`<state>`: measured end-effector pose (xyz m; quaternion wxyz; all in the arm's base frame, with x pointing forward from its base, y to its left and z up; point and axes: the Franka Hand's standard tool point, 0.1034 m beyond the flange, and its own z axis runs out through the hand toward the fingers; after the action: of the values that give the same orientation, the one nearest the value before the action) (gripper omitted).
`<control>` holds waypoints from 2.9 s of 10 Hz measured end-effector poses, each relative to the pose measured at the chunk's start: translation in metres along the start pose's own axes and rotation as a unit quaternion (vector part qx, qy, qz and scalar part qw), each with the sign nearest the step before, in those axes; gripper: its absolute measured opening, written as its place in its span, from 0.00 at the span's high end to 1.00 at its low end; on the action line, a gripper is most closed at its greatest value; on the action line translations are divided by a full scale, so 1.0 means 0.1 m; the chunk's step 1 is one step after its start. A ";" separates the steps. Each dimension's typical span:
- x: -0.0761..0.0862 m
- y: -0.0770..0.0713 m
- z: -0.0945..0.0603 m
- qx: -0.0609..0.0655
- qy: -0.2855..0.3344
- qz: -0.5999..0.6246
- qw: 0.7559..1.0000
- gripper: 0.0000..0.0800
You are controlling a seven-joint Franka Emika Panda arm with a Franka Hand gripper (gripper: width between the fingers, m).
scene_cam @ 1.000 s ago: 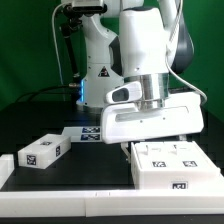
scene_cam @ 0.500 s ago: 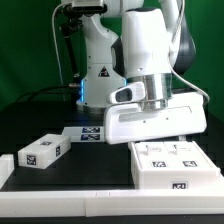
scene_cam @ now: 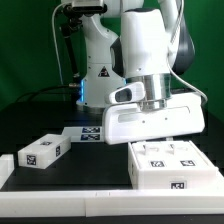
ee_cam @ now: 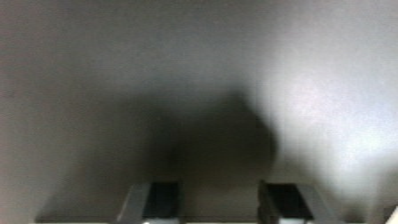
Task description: Assemble cabinet
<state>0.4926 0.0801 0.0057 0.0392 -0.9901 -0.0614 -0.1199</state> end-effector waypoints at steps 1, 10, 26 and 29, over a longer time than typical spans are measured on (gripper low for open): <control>0.00 0.00 0.00 0.000 0.000 -0.004 1.000 0.75; 0.21 0.06 -0.73 -0.008 -0.023 -0.039 0.999 0.75; 0.92 0.03 -1.25 -0.007 -0.027 -0.050 0.998 0.88; 0.91 0.03 -1.25 -0.007 -0.028 -0.050 0.998 0.48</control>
Offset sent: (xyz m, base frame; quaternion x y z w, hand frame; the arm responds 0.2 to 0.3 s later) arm 0.0000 0.0000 0.0000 0.0000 0.0000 0.0000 1.0000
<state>0.5520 0.0756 0.1482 0.0249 -0.9889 -0.1115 -0.0948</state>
